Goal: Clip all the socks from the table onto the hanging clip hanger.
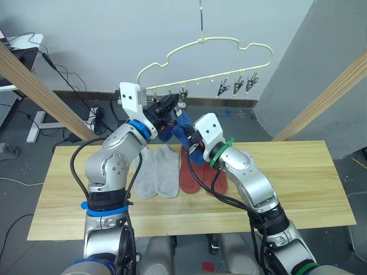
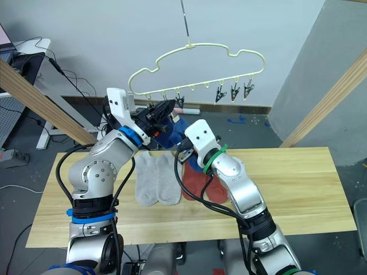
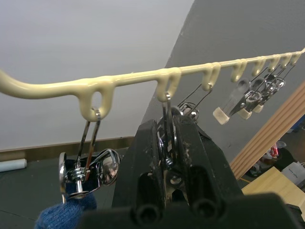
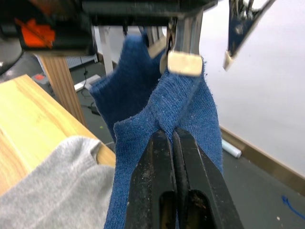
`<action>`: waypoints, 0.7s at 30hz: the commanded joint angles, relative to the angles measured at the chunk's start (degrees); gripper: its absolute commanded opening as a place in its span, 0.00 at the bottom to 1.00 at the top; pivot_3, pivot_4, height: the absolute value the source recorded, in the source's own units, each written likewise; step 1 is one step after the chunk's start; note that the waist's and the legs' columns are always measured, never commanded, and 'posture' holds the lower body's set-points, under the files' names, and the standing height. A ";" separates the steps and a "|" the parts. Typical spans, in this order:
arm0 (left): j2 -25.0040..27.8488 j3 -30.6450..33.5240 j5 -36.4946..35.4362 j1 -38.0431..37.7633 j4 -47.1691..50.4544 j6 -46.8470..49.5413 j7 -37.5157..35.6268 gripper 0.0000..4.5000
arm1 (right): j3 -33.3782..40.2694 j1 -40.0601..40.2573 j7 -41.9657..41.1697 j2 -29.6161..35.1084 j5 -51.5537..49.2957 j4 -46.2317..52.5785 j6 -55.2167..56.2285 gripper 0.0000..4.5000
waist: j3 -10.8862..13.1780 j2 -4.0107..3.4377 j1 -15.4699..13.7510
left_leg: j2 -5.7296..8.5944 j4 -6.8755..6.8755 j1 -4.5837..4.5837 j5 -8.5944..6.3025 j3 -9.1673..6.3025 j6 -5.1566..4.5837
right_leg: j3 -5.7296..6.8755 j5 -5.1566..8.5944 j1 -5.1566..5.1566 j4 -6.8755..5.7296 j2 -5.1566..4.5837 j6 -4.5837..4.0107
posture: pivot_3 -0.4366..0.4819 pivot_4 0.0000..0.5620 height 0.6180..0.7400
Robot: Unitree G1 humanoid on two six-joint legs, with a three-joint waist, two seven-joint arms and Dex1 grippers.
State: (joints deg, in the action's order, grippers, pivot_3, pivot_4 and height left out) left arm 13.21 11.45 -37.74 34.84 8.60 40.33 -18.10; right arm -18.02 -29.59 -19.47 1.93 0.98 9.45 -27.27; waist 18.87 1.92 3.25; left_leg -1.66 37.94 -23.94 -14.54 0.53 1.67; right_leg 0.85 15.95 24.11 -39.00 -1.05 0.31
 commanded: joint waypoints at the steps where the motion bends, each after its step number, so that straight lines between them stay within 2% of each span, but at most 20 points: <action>1: -0.09 -0.20 -0.84 -0.36 2.30 0.16 0.09 0.04 | 0.15 -0.95 0.23 -0.88 -0.34 2.08 1.85 0.00 | 0.00 0.00 0.00 | 0.00 0.00 0.00 0.00 0.00 0.00 | 0.00 0.00 0.00 0.00 0.00 0.00 | 0.35 0.61 1.00; 3: -0.09 0.03 -0.59 -0.50 2.25 0.18 0.54 0.04 | 0.15 -1.10 0.22 -0.99 -0.40 1.98 1.91 0.00 | 0.00 0.00 0.00 | 0.00 0.00 0.00 0.00 0.00 0.00 | 0.00 0.00 0.00 0.01 0.00 0.00 | 0.35 0.61 1.00; 5: -0.13 0.36 -0.82 -0.60 2.16 0.36 0.77 0.20 | 0.20 -1.25 0.10 -1.12 -0.57 1.94 1.91 0.00 | 0.00 0.00 0.00 | 0.00 0.00 0.00 0.00 0.00 0.00 | 0.00 0.00 0.00 0.01 0.00 0.00 | 0.35 0.61 1.00; 12: 0.61 -0.17 -0.37 -1.29 2.87 0.27 0.62 0.68 | 0.34 -1.29 0.36 -1.77 -0.74 1.70 1.44 0.00 | 0.00 0.00 0.00 | 0.00 0.00 0.00 0.00 0.00 -0.01 | 0.00 0.00 0.00 0.00 0.00 0.00 | 0.35 0.61 1.00; 13: 1.06 -0.58 0.13 -1.69 3.39 -0.17 0.15 0.68 | 0.42 -1.28 0.47 -1.87 -0.76 1.50 1.35 0.00 | 0.00 0.00 0.01 | 0.00 0.00 0.00 0.00 0.00 -0.01 | 0.00 0.00 0.00 0.00 0.00 0.00 | 0.35 0.61 1.00; 16: 2.18 -2.06 2.09 -2.97 4.75 -2.00 -0.80 0.69 | 0.72 -1.01 0.98 -1.97 -0.66 0.92 0.58 0.15 | 0.00 0.00 0.02 | -0.01 -0.02 0.00 0.00 0.00 0.00 | 0.00 0.00 0.00 0.00 0.00 0.00 | 0.36 0.61 1.00; 19: 3.21 -4.03 5.50 -4.49 5.74 -5.57 -1.65 0.69 | 0.47 -0.69 1.03 -1.03 0.17 1.07 -0.88 0.37 | 0.00 0.00 0.00 | 0.00 -0.01 0.00 0.00 0.00 0.00 | 0.00 0.00 0.00 0.01 0.00 -0.01 | 0.35 0.61 1.00; 21: 3.95 -5.88 8.69 -5.91 6.38 -8.99 -2.28 0.69 | 0.37 0.28 0.32 0.38 0.32 2.51 -2.09 0.37 | 0.00 0.00 0.01 | 0.00 -0.01 0.00 0.00 0.00 -0.01 | -0.01 -0.01 0.00 0.01 0.00 -0.01 | 0.35 0.61 1.00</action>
State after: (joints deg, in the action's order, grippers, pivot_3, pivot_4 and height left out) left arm 16.64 6.81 -31.50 29.72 11.88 34.83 -19.49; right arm -17.54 -30.13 -18.72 1.75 1.04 9.16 -28.68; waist 18.87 1.92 3.26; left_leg -1.67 37.94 -23.94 -14.54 0.53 1.66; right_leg 0.84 15.95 24.11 -38.99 -1.06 0.29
